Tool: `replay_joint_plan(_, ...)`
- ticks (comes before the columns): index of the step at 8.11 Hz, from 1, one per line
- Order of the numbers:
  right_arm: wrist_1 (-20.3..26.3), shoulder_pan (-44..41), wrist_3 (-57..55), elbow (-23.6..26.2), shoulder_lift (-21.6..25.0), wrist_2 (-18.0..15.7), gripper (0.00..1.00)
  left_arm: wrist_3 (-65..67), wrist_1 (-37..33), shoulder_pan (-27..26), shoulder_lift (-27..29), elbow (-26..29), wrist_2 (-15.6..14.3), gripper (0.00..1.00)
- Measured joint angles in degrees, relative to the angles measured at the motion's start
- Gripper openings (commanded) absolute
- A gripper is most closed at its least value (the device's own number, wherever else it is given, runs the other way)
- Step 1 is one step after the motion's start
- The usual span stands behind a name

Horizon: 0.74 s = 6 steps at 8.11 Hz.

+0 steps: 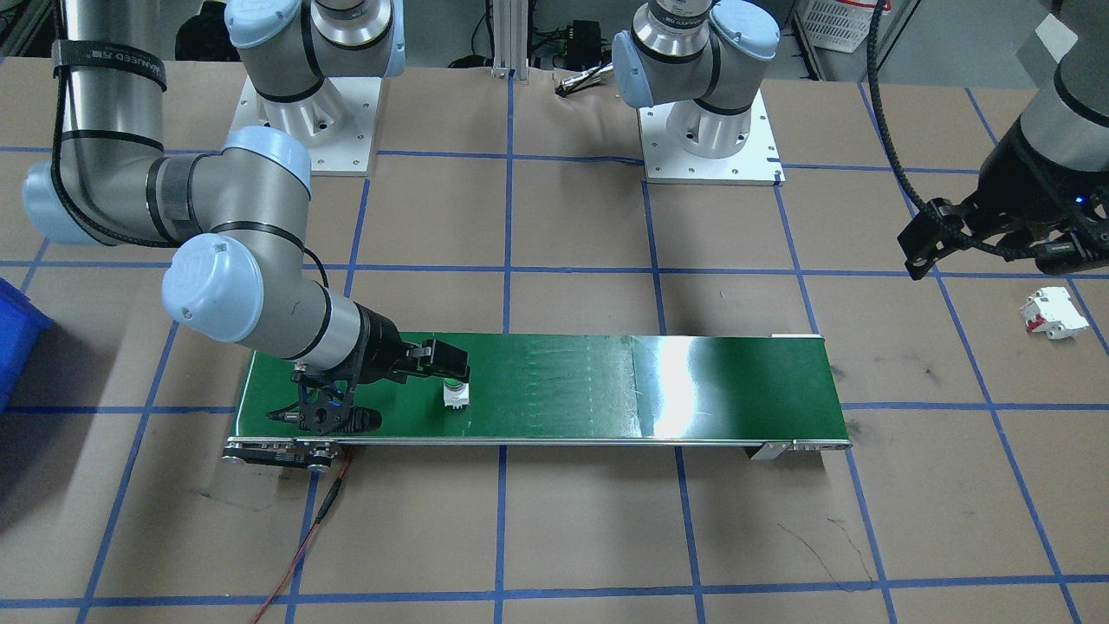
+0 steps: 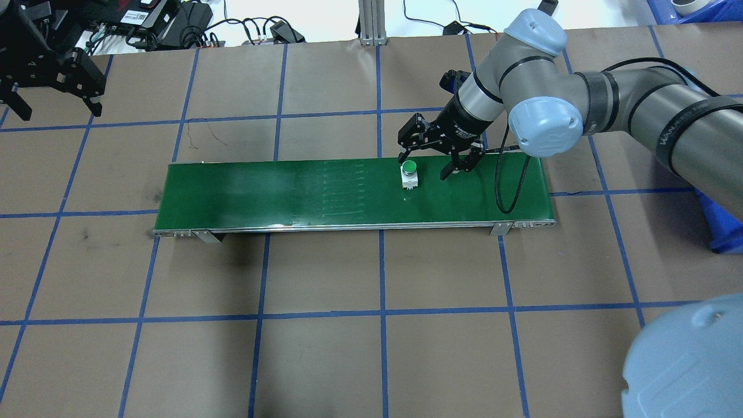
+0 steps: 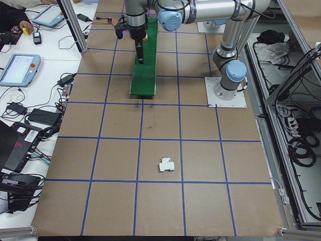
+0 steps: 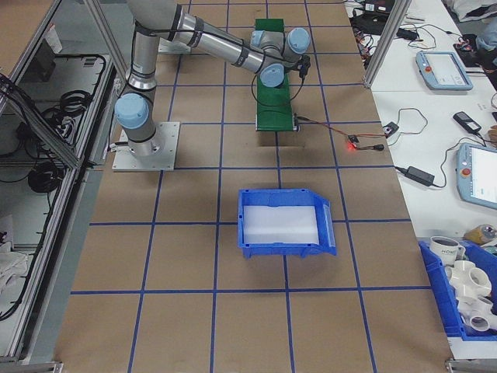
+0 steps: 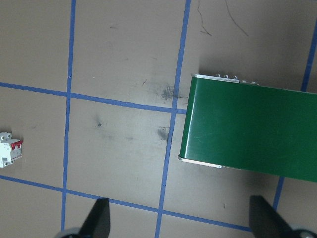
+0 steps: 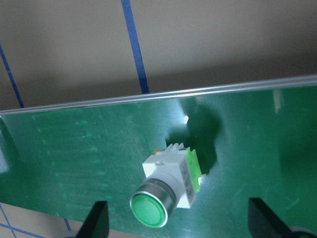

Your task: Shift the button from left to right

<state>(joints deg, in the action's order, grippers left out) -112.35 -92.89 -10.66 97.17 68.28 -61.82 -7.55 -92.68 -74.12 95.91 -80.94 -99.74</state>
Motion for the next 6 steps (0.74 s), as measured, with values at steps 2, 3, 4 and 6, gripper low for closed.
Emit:
replay_joint_plan(2, 0.31, 0.00, 0.42, 0.24, -0.50, -0.99, 0.29, 0.00, 0.22, 0.02, 0.05, 0.00, -0.01, 1.00)
replay_joint_plan(3, 0.05, 0.07, 0.76, 0.27, -0.78, -2.75, 0.02, -0.01, 0.28, 0.02, 0.06, 0.00, -0.01, 1.00)
replay_joint_plan(4, -0.16, 0.12, 1.44, 0.26, -0.94, -5.37, 0.00, -0.01, 0.33, 0.03, 0.06, 0.03, 0.01, 1.00)
replay_joint_plan(6, -0.07, 0.16, 4.89, 0.23, -1.00, -10.50, 0.00, 0.00, 0.39, 0.03, 0.06, 0.07, 0.00, 1.00)
